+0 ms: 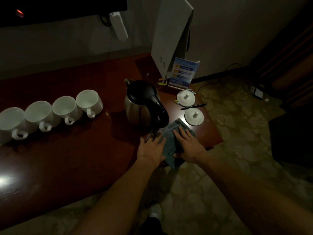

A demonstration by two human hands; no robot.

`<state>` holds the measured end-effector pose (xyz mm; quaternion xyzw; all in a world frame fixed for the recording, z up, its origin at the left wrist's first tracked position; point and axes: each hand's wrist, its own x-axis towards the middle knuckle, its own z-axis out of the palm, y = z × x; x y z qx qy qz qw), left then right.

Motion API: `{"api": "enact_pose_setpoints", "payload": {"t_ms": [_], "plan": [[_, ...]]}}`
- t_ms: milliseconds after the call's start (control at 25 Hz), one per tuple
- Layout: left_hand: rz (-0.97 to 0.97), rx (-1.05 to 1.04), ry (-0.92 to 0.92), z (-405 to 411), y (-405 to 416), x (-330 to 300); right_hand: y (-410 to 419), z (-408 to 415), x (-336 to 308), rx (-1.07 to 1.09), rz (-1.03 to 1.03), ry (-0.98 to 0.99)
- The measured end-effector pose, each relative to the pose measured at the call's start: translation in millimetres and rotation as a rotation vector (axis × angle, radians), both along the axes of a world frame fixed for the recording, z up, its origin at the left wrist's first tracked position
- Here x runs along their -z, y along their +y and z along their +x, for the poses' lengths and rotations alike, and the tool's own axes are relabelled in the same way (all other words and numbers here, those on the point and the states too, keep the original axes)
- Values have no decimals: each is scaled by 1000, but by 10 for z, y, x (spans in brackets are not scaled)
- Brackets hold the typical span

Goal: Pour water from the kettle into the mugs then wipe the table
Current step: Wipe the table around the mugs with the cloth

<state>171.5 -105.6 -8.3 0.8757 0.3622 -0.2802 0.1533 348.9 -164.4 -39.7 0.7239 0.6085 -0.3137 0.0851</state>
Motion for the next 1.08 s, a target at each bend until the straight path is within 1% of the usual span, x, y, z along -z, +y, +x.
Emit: {"api": "enact_pose_setpoints", "payload": {"t_ms": [160,400,440,480,520,560,600,640,680,760,840,1000,1080], "plan": [[-2,-22,-15,-207,54,-6,201,-32,32,136,-43,14],[43,-95,45,-592,283,-143,400,-18,-90,167,-106,20],[46,-123,33,-618,345,-189,456,-51,-127,188,-83,38],[50,-153,17,-642,413,-242,505,-125,-212,214,-10,76],[48,-178,5,-661,472,-295,544,-222,-307,268,100,166],[42,-196,2,-684,521,-357,581,-335,-434,330,231,308],[35,-205,6,-708,553,-410,620,-424,-531,398,358,501],[31,-213,10,-745,568,-455,654,-516,-655,448,445,668],[31,-220,9,-792,579,-486,699,-582,-756,476,511,768],[42,-236,10,-917,582,-521,794,-677,-875,509,562,778],[46,-254,27,-1058,582,-540,825,-791,-910,499,540,750],[55,-300,46,-1377,590,-614,803,-1067,-900,407,520,704],[49,-329,42,-1502,637,-669,790,-1124,-884,393,516,718]]}}
